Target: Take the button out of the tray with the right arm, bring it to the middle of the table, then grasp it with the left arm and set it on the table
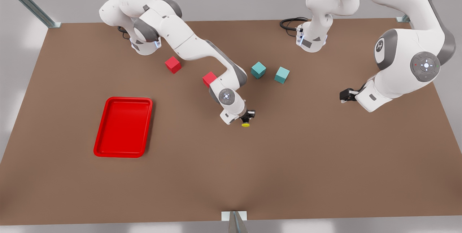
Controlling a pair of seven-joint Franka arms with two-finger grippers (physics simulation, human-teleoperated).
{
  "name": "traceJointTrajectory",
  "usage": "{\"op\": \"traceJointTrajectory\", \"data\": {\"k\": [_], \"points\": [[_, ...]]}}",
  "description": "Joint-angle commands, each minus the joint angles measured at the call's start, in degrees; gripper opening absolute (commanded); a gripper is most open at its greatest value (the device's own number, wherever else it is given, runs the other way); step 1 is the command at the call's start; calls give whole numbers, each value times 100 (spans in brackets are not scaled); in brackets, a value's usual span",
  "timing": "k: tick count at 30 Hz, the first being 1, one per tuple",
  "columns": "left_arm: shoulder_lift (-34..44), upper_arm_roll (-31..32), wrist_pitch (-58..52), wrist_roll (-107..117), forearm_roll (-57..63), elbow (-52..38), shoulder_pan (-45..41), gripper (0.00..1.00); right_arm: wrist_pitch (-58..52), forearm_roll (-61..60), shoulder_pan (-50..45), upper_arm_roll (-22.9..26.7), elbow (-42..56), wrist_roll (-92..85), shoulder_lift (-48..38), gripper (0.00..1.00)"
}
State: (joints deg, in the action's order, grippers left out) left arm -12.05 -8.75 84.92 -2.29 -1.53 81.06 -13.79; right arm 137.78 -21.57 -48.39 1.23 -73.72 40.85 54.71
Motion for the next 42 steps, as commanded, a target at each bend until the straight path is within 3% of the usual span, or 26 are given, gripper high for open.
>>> {"op": "traceJointTrajectory", "data": {"k": [1, 3, 5, 7, 9, 11, 12, 15, 19, 22, 26, 32, 42], "points": [[1, -4, 7, 1, 3, -3, -1, 100, 372, 30, -4, 0, -2, 2067, 5, 100], [-8, -4, 7, 1, 3, -3, -1, 100, 346, 22, -13, 0, -11, 2067, -39, 100], [-8, -4, -2, 1, 3, -3, -1, 100, -1766, 39, 284, -8, -98, 1526, -1099, 100], [-8, -4, -2, 1, 3, -3, -1, 100, -4900, 662, 1630, 44, -116, -1367, -2825, 100], [-157, 5, 7, 438, -6, -3, -175, 100, -6034, 2103, 2535, 53, 269, -2925, -2940, 100], [-710, 5, 68, 3145, -180, -11, -1222, 100, -6695, 2008, 3457, 27, 428, -3441, -2948, 100], [-1088, 13, 454, 4262, -726, -11, -1679, 100, -6185, 2464, 3486, 53, 1088, -5367, -2791, 100], [-2064, 13, 2063, 6241, -1245, -11, -2787, 100, -5913, 1929, 4628, 88, 1097, -5070, -2773, 100], [-2407, 22, 4005, 6022, -1324, 427, -3006, 100, -5903, 2113, 4610, 106, 1123, -5061, -2782, 100], [-2407, 14, 4128, 5837, -911, 559, -3094, 100, -5622, 2236, 4557, 18, 518, -4964, -3106, 100], [-2363, -74, 5122, 5837, -392, 1166, -3332, 100, -5578, 2157, 4549, -131, 473, -4955, -3186, 100], [-2381, -57, 5702, 5767, -181, 1614, -3367, 100, -5359, 2201, 4540, -131, 297, -4955, -3186, 100], [-2539, 364, 5693, 3843, -331, 1720, -3209, 100, -5262, 2219, 4382, -131, 288, -4947, -3168, 100]]}}
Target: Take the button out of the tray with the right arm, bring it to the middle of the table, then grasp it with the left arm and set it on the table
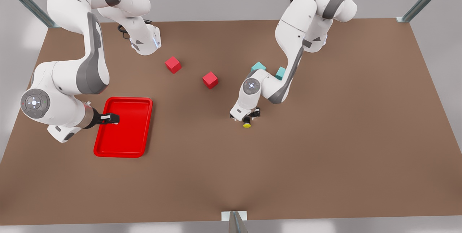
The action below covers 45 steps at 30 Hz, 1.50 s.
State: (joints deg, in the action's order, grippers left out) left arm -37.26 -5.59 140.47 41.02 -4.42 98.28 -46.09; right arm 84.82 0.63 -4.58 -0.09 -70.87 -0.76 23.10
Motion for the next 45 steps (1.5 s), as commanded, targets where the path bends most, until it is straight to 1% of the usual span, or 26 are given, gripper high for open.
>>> {"op": "traceJointTrajectory", "data": {"k": [1, 3, 6, 8, 12, 18, 21, 24, 26, 28, 31, 37, 41, 45], "points": [[-9, 58, 86, -849, -68, -2, 100, 100, 35, -2, -8, 0, 3, -785, -7, 100], [-9, 49, -248, -1631, -76, -11, 170, 100, 26, -2, -8, 0, 3, -785, -7, 100], [-18, 41, -292, -1711, -59, -20, 188, 100, 34, -2, -70, 0, 3, -785, -7, 100], [-97, 41, -292, -2168, -50, -28, 188, 100, 35, -2, -70, 0, 3, -785, -7, 100], [-308, 49, -292, -2186, -68, -107, 197, 100, 35, -2, -79, 0, 3, -776, -7, 100], [-404, 49, -292, -2195, -59, -160, 258, 100, 96, 95, -167, 0, 29, -627, -7, 100], [-431, 49, -292, -2195, -68, -169, 258, 89, 96, 112, -175, 0, 20, -627, -7, 100], [-431, 49, -292, -2186, -77, -178, 249, 88, 96, 113, -158, 0, 29, -627, -7, 100], [-431, 49, -283, -2195, -77, -178, 249, 84, 96, 104, -158, 0, 38, -565, -7, 100], [-431, 49, -283, -2195, -77, -178, 258, 73, 96, 104, -158, 0, 38, -565, -7, 100], [-475, 49, -266, -2195, -77, -178, 258, 65, 114, 113, -166, 0, 38, -565, -7, 100], [-501, 49, -274, -2177, -77, -178, 258, 64, 166, 113, -149, 0, 38, -565, -7, 100], [-510, 49, -274, -2177, -85, -187, 258, 58, 175, 113, -149, 0, 29, -565, -7, 100], [-510, 49, -310, -2160, -103, -248, 258, 58, 184, 113, -140, 0, 38, -565, -7, 100]]}}
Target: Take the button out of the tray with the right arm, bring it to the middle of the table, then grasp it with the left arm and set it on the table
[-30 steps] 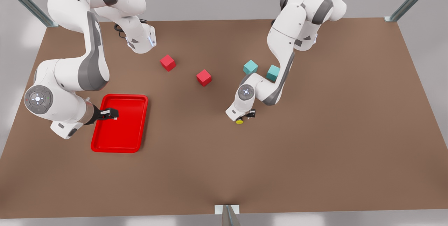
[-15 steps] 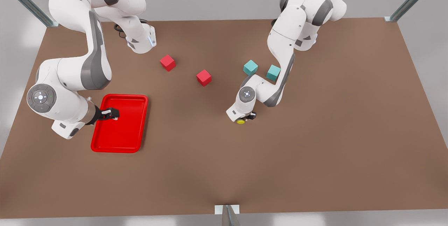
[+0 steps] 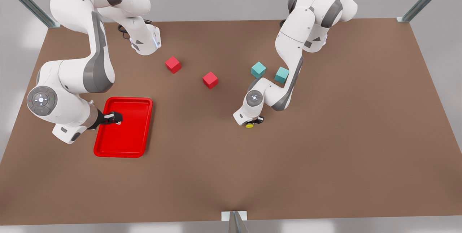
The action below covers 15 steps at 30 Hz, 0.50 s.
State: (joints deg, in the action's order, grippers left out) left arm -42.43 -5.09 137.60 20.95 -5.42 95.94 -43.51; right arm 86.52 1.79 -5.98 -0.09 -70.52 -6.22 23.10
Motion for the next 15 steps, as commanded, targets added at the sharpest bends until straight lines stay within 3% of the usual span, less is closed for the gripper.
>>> {"op": "traceJointTrajectory", "data": {"k": [1, 12, 15], "points": [[6, 0, -49, -153, -20, -40, 0, 58, 14, -3, 18, 1, 4, -19, -8, 100], [-55, 0, -75, -144, -29, -49, 0, 56, 31, -3, -35, 1, 21, 112, -8, 100], [-55, 0, -75, -144, -29, -49, 9, 51, 31, -3, -35, 1, 21, 112, -8, 100]]}}
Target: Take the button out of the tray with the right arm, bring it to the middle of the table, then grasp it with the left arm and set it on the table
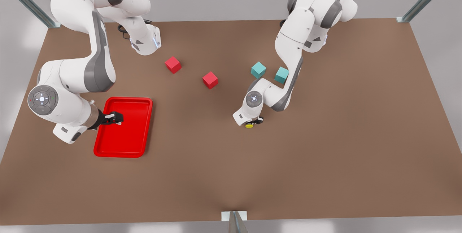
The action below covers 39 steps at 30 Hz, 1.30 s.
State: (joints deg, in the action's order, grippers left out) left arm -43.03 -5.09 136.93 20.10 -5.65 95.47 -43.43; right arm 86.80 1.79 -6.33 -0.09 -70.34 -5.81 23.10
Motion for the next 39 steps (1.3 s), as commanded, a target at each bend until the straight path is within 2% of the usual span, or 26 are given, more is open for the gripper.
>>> {"op": "traceJointTrajectory", "data": {"k": [1, 7, 14, 16, 18, 20, 23, 25, 26, 28, 31, 36, 39], "points": [[5, 0, -8, -59, -6, -3, 10, 50, 4, -4, 0, 0, 3, 72, -8, 100], [5, 0, -17, -32, -6, -11, 1, 48, 4, -4, -17, 0, 3, 98, -8, 100], [23, -35, -562, 20, -15, -398, 1, 48, -5, -12, -44, 0, -6, 98, -8, 100], [23, -106, -1054, 1065, 20, -653, -34, 48, 4, -4, -44, 0, -6, 98, -8, 100], [14, -167, -1037, 2937, 47, -846, -25, 48, 4, -4, -44, 0, -14, 98, -8, 100], [-4, -194, -923, 4765, 644, -1004, -34, 48, 4, -4, -35, 0, -14, 98, -8, 100], [-21, -185, -913, 8324, 2445, -1048, -175, 48, -5, -12, -44, 0, -14, 98, -8, 100], [-21, -202, -1115, 9651, 3270, -1048, -245, 48, -14, -12, -44, 0, -14, 89, -8, 100], [-48, -202, -1343, 10637, 4080, -1040, -262, 48, -5, 31, -123, 0, -14, 80, 10, 100], [-39, -202, -2433, 11516, 4687, -1075, -333, 48, 4, 744, -404, -8, -181, 89, 19, 100], [-48, -202, -3435, 12325, 5522, -1207, -315, 48, 197, 339, -105, 0, -594, 89, -43, 100], [-408, -361, -3928, 14039, 6796, -1207, -280, 48, 92, 427, -167, 0, -550, 230, -25, 100], [-742, -554, -3919, 14030, 6990, -1207, -280, 48, 118, 445, -255, 0, -515, 458, -25, 100]]}}
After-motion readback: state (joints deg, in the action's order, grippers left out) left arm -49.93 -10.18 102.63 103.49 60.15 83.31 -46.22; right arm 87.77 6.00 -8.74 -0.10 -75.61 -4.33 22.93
